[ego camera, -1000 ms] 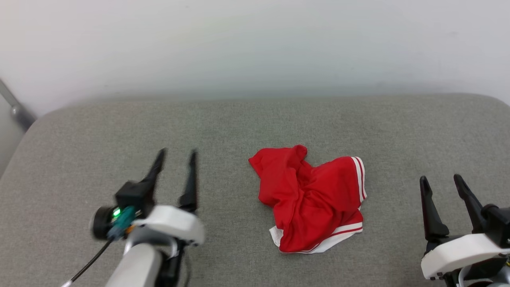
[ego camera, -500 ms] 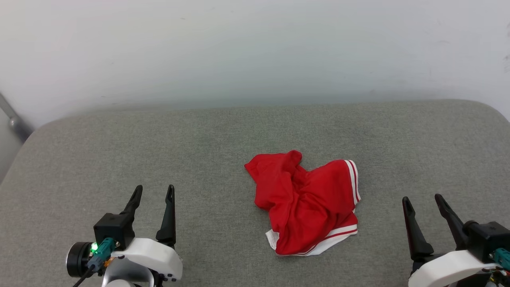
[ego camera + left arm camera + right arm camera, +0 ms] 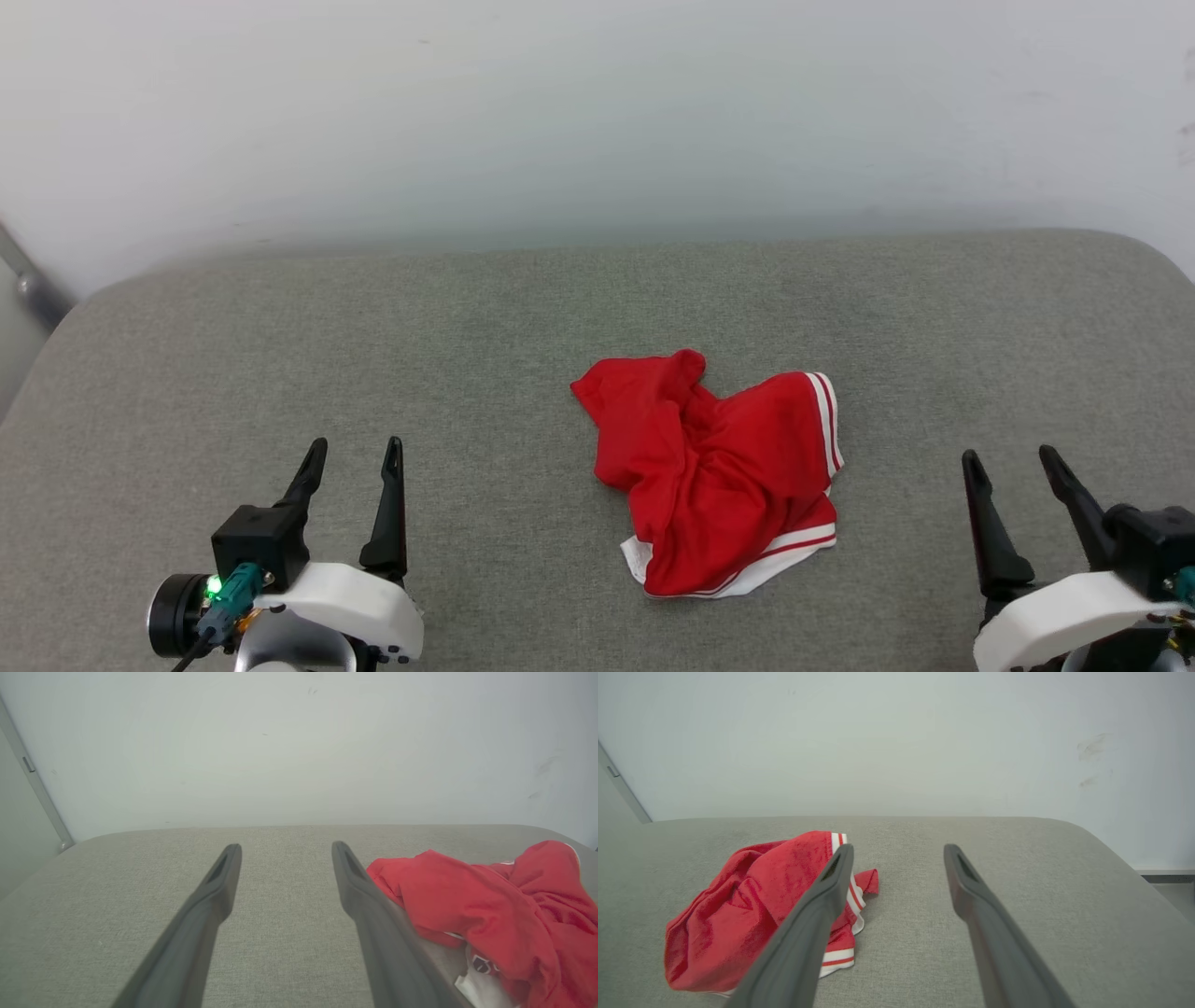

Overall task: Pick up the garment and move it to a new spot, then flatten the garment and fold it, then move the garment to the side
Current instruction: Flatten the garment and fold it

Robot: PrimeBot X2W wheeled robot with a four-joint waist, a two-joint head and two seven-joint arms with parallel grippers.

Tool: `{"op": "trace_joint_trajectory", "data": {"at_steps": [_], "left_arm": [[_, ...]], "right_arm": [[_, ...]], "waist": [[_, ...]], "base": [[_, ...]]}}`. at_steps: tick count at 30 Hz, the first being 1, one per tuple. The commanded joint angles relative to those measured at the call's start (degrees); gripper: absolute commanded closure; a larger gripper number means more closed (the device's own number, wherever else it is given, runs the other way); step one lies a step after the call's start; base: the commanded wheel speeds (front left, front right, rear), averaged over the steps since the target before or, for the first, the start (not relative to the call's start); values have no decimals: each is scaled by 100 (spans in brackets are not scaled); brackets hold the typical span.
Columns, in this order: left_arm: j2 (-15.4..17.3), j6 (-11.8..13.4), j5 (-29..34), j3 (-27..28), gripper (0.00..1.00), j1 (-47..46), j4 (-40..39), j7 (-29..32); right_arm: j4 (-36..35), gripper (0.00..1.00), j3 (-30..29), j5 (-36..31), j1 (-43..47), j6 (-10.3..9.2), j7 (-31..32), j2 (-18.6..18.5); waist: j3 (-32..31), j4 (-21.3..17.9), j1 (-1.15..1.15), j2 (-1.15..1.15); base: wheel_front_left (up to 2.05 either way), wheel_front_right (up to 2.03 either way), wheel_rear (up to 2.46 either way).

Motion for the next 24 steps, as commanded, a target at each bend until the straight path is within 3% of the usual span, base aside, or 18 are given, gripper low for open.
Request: {"op": "trace_joint_trajectory", "data": {"at_steps": [1,4,8,13,17,20,24], "left_arm": [[3,30,2,8,0,55,-41,-39],[-27,51,9,0,0,-4,-107,-84],[-90,32,11,-53,0,-109,-140,-160],[-181,-17,8,-104,0,-286,-146,-256],[-258,-89,29,-169,0,-468,-60,-343],[-306,-146,47,-234,0,-615,12,-400],[-393,-200,53,-268,0,-781,84,-469]], "right_arm": [[-28,0,-68,-40,-109,-4,72,9],[25,0,-279,-31,-239,-3,407,9],[244,0,-588,208,-446,-3,1560,-183],[402,0,-272,717,-761,-4,3452,-772],[525,0,63,1145,-999,-4,4701,-983],[646,0,253,1255,-1146,-4,5174,-1068],[956,0,381,1261,-1343,-4,5227,-1073]], "waist": [[23,30,0,0],[71,157,0,0],[150,410,0,0],[412,754,0,0],[616,1025,0,0],[780,1202,0,0],[991,1369,0,0]], "base": [[0,0,0],[0,0,0],[0,0,0],[0,0,0],[0,0,0],[0,0,0],[0,0,0]]}}
